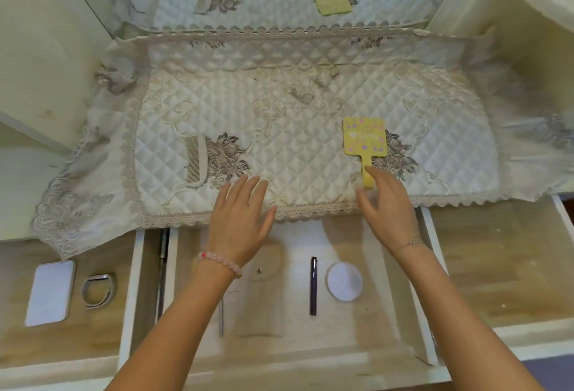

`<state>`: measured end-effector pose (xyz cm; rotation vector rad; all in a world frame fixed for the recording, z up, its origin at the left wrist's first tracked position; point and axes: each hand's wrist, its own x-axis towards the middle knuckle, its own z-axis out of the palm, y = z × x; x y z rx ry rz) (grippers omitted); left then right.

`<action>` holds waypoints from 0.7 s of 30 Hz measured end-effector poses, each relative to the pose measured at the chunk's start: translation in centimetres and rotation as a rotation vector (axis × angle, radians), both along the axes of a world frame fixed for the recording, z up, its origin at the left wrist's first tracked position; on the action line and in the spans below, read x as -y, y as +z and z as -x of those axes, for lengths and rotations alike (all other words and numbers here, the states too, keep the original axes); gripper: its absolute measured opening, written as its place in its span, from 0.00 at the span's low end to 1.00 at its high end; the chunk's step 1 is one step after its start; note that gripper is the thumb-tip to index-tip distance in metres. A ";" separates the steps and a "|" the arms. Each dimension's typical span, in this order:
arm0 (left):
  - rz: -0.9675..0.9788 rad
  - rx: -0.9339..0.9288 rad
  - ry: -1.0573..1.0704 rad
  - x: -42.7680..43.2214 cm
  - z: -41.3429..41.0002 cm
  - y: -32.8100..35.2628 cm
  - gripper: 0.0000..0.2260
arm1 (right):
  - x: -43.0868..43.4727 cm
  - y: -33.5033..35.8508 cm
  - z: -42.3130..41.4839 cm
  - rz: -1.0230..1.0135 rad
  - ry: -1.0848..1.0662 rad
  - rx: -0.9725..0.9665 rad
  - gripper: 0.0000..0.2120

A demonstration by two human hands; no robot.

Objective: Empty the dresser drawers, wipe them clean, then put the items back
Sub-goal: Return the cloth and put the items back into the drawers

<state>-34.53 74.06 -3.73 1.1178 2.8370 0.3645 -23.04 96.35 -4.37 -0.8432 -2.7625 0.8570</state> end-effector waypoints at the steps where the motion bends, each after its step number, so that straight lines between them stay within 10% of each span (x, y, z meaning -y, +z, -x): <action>1: 0.003 0.002 0.003 -0.5 0.0 -0.1 0.19 | -1.0 -0.2 0.4 0.009 -0.033 0.008 0.22; 21: -0.038 0.087 0.136 -0.8 0.5 -1.5 0.25 | -6.0 -3.1 4.7 0.359 -0.450 0.186 0.09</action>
